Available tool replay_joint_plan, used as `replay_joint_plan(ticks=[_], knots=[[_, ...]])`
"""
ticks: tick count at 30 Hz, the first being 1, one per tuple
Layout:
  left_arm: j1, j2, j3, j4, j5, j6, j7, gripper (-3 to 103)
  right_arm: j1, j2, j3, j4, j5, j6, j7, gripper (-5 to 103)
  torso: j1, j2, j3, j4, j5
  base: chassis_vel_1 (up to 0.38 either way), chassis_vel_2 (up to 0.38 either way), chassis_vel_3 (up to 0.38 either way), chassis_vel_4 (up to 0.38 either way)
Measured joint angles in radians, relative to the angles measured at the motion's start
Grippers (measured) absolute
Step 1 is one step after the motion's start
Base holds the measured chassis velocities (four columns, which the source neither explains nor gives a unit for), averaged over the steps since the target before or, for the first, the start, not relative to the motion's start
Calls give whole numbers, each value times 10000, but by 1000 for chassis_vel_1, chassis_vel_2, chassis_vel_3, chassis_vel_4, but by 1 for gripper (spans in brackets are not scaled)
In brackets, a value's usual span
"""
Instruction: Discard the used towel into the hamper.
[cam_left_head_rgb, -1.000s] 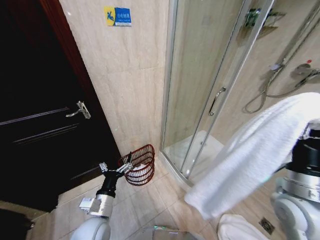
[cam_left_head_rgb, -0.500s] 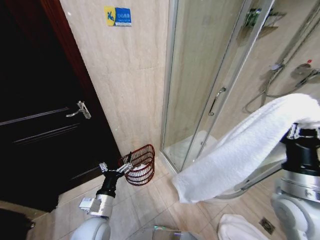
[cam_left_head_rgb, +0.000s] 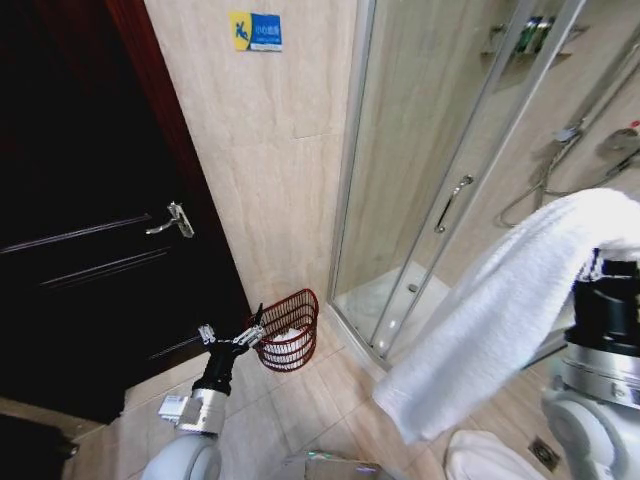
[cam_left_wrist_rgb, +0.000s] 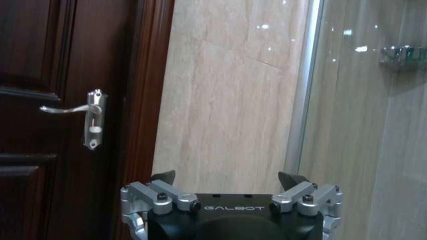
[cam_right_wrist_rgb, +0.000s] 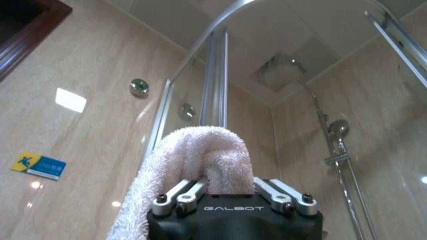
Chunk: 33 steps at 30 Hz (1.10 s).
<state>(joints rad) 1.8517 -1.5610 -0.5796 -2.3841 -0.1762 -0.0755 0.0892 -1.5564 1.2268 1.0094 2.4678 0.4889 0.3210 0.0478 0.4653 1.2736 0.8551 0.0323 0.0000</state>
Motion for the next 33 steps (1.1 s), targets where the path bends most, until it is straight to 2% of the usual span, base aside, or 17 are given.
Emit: replay_joint_plan(ticks=[11, 17, 24, 33], knots=[[0, -2, 1, 0, 0, 0, 0, 100, 413, 46, -854, -213, -470, 110, -481, 14, -5, -14, -5, 0, 0, 0, 0, 0, 0], [0, -1, 1, 0, 0, 0, 0, 100, 894, -267, -1361, -226, -387, -174, -499, 14, -10, -23, -7, 0, -1, 46, 52, 43, 42], [0, -2, 1, 0, 0, 0, 0, 100, 1618, -1101, -1179, -87, 547, -918, -255, 14, -12, -23, -9, -1, 0, 63, 58, 64, 68], [0, -2, 1, 0, 0, 0, 0, 100, 2123, -1253, -1290, -432, 912, -1086, -301, 14, -12, -24, -8, 0, -1, 112, 102, 99, 94]])
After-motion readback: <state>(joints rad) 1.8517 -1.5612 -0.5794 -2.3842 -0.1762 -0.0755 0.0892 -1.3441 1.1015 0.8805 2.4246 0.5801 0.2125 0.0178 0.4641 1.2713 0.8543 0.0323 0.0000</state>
